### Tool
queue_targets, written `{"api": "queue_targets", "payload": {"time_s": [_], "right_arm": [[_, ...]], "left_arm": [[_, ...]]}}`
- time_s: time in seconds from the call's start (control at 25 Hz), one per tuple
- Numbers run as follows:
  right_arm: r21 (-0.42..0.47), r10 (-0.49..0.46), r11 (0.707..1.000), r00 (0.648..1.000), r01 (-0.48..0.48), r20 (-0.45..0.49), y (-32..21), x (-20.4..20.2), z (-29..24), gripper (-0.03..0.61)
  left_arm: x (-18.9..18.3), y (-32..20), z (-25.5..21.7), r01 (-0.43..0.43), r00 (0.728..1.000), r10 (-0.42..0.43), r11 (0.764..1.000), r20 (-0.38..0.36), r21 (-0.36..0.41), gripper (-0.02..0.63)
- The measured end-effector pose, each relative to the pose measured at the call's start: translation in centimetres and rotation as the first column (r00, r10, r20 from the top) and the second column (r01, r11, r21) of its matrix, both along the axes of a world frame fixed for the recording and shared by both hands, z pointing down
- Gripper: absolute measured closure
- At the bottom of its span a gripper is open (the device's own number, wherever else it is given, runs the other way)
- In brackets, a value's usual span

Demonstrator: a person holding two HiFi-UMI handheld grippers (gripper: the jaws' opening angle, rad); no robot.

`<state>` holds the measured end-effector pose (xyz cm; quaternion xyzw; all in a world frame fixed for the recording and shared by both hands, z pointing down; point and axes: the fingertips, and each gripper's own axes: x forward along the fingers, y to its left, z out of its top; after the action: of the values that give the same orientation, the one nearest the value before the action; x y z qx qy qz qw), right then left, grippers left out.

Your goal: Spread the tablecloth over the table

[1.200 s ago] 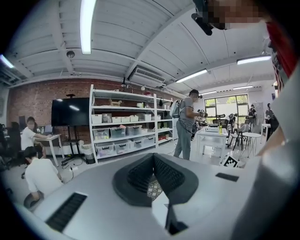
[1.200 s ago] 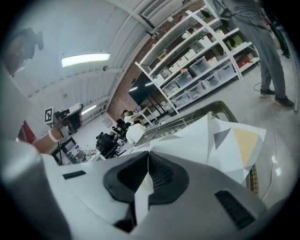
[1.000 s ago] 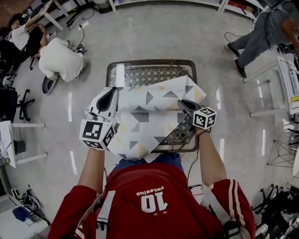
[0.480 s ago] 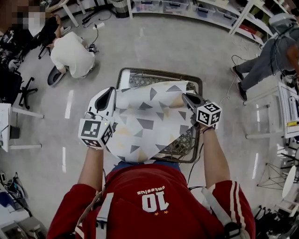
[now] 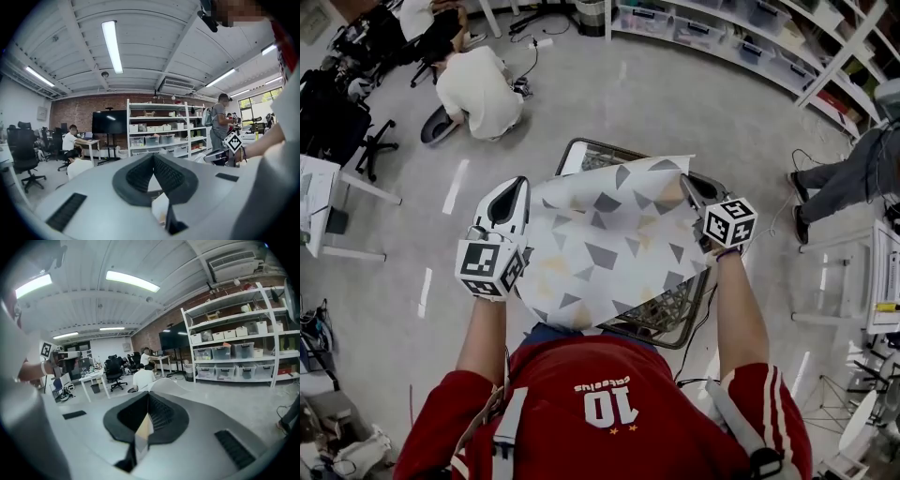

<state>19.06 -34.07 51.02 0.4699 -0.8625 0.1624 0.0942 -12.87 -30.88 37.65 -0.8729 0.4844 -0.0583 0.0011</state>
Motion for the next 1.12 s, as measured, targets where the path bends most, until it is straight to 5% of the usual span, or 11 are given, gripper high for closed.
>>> {"api": "queue_targets", "payload": {"time_s": [0.44, 1.12], "right_arm": [[0.04, -0.057, 0.998, 0.998, 0.058, -0.016, -6.7, -0.3, -2.1, 0.565], [0.037, 0.119, 0.992, 0.99, -0.117, -0.08, -15.7, 0.6, 0.0, 0.565]], "left_arm": [[-1.1, 0.8, 0.3, 0.115, 0.993, -0.114, 0.993, 0.032, -0.02, 0.607], [1.6, -5.4, 1.6, 0.04, 0.999, -0.039, 0.998, 0.017, -0.049, 0.607]]}}
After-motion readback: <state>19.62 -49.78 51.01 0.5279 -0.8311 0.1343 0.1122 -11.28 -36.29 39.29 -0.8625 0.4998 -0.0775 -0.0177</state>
